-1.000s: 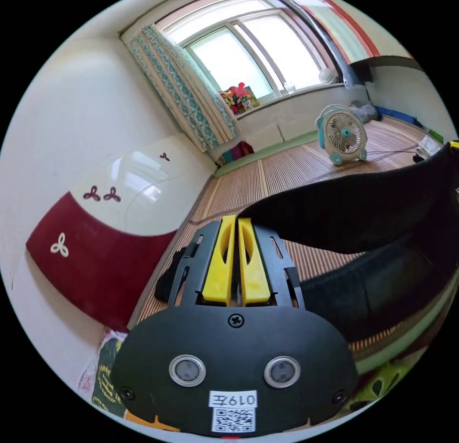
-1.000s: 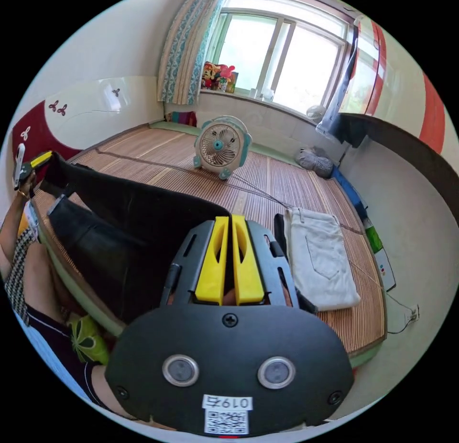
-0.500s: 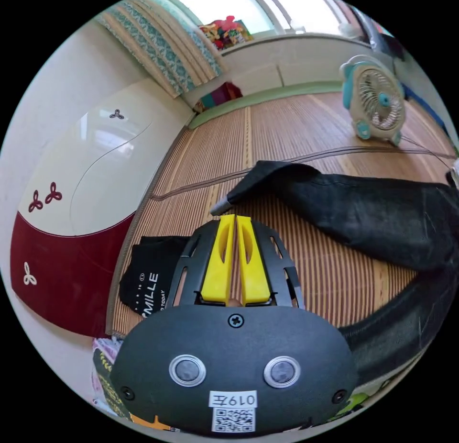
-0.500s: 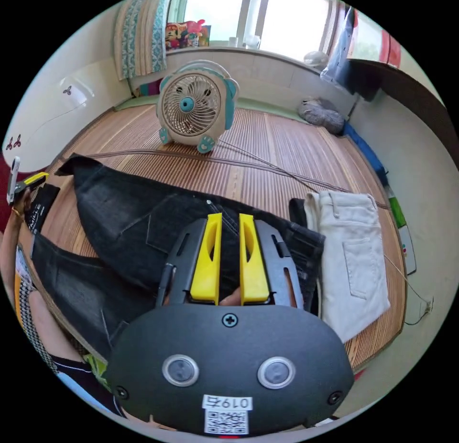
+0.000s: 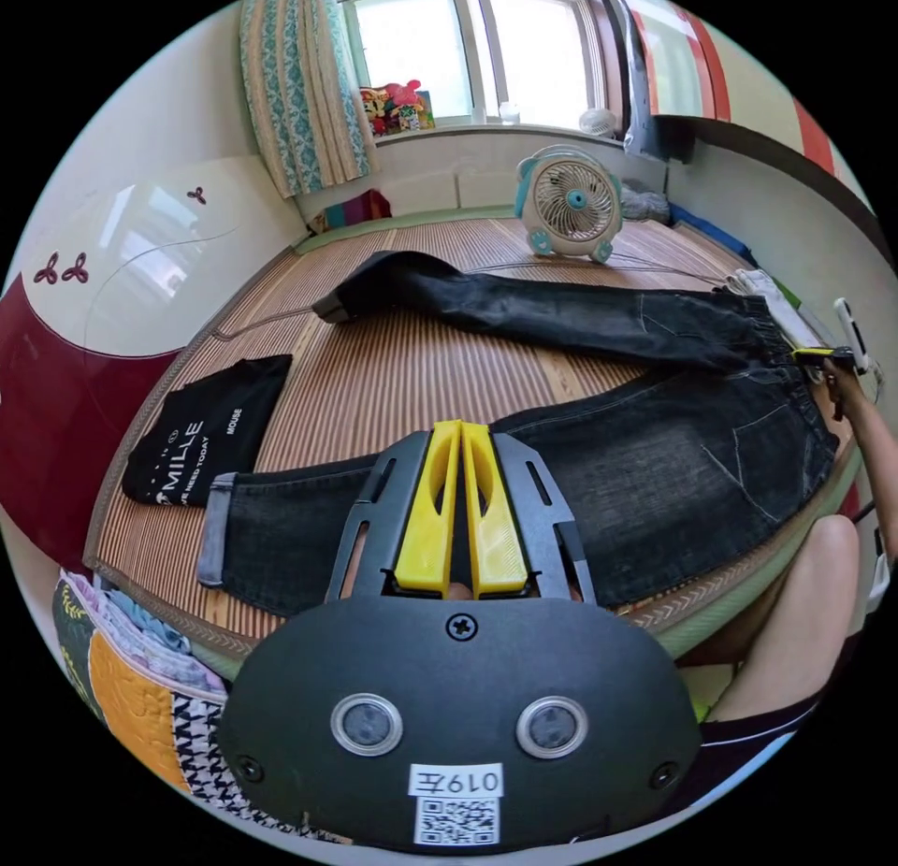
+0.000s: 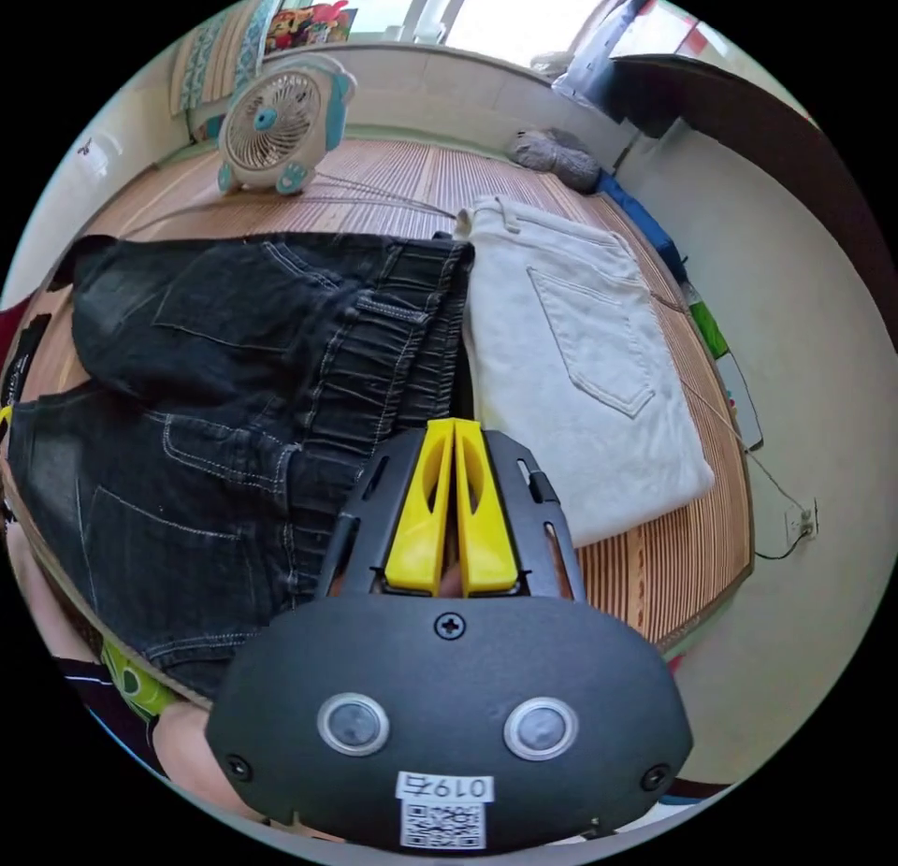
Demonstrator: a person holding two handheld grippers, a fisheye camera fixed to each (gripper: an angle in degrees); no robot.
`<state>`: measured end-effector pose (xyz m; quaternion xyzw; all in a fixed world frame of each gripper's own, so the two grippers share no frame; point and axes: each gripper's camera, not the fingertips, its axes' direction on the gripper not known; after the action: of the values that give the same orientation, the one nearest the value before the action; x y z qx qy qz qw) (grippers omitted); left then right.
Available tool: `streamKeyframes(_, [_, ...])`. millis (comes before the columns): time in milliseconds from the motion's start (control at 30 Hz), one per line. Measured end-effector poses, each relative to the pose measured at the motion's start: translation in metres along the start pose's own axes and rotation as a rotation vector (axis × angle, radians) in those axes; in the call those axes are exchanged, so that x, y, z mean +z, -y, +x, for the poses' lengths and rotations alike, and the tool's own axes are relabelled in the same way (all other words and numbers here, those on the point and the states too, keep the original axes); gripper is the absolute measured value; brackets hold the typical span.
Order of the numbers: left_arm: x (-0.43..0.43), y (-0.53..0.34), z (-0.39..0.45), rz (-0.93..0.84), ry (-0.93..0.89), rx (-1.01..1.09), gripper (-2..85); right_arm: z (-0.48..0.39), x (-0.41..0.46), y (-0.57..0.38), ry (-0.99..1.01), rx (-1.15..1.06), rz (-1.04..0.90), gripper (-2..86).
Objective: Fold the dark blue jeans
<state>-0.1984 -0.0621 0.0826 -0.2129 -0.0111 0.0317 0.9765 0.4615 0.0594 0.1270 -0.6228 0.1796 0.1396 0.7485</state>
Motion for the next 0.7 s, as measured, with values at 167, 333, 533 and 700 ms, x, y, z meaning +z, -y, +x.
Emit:
streamKeyframes(167, [0.005, 0.014, 0.018, 0.020, -0.013, 0.034, 0.9, 0.009, 0.017, 0.017, -0.014, 0.021, 0.001, -1.0])
streamKeyframes(333, [0.014, 0.020, 0.037, 0.025, -0.034, 0.060, 1.0, 0.037, 0.033, 0.034, -0.071, 0.134, -0.021, -1.0])
streamKeyframes(533, [0.027, 0.015, 0.037, 0.008, -0.022, 0.038, 0.9, 0.085, 0.051, 0.047, -0.047, 0.215, -0.041, -1.0])
streamKeyframes(700, [0.031, -0.006, 0.027, -0.031, -0.011, 0.002, 1.0, 0.105, 0.057, 0.049, -0.076, 0.245, -0.059, -1.0])
